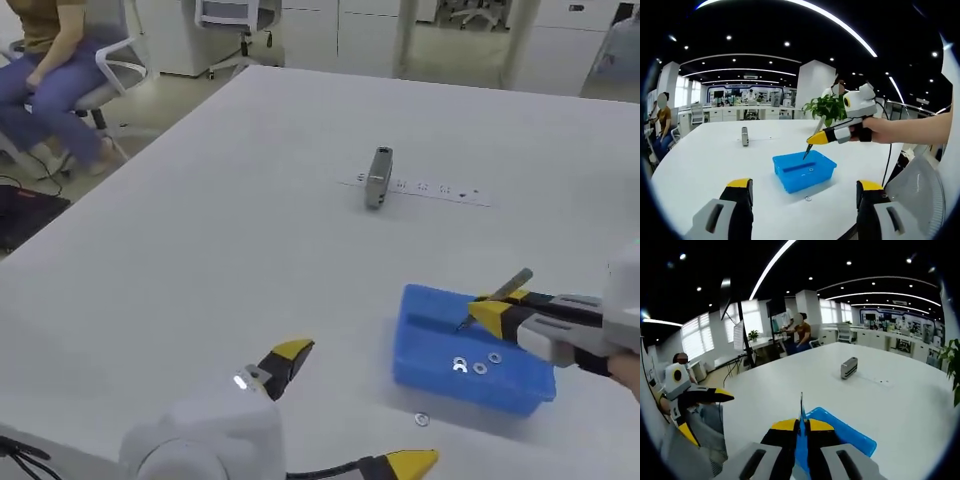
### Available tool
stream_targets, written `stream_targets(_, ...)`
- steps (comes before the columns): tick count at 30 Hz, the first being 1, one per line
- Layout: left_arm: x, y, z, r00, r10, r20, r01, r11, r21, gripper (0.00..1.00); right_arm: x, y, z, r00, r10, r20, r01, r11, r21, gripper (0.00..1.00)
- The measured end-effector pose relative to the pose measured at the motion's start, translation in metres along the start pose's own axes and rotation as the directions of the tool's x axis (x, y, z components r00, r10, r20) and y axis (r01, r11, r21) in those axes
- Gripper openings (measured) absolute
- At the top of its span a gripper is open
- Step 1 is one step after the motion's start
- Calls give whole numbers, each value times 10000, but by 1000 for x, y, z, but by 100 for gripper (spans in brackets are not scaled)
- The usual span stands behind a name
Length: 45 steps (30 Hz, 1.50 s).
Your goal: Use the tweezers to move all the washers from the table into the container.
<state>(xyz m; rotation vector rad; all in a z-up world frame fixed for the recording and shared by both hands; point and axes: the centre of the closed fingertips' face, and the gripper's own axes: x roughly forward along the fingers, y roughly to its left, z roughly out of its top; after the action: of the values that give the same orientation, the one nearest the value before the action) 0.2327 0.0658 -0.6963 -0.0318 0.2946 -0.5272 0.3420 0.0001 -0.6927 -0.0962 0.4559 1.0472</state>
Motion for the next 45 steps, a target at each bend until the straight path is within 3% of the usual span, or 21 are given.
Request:
stream_targets(6,-1,2,1,9999,85,61,-85,9999,-74,86,1,21,-8,9970,766,-103,-765,9970,78,3)
stream_targets(11,-1,0,0,10000,49,-35,-48,9999,89,86,5,40,-26,9871,1542,-433,-1520,9871,506,3)
stream_targets(16,-1,0,-1,10000,62,-73,-62,9999,91,86,13,44,-54,9805,1671,-1031,-1583,9834,884,3)
stream_targets(20,-1,1,-2,9999,83,-124,-81,9999,149,85,19,47,-77,9698,1762,-1684,-1606,9817,1022,3)
stream_targets(24,0,0,-2,9999,82,-135,-80,9998,161,85,24,45,-87,9652,1797,-1900,-1635,9817,981,3)
stream_targets(28,0,1,-3,9998,96,-183,-93,9998,179,84,28,40,-87,9680,1666,-1878,-1538,9848,807,3)
stream_targets(32,0,1,-4,9997,99,-240,-93,9996,250,84,31,37,-90,9620,1618,-2200,-1617,9867,185,3)
stream_targets(39,0,2,-5,9996,116,-268,-107,9994,338,84,34,47,-91,9466,1784,-2686,-2032,9768,-673,3)
stream_targets(41,0,2,-5,9996,134,-253,-125,9993,340,84,35,49,-92,9382,1771,-2974,-2234,9661,-1295,3)
stream_targets(44,0,3,-5,9995,167,-264,-158,9993,347,84,35,58,-94,9248,1780,-3362,-2625,9383,-2253,3)
stream_targets(45,0,3,-6,9995,180,-274,-171,9992,356,84,35,61,-94,9215,1726,-3481,-2759,9215,-2735,3)
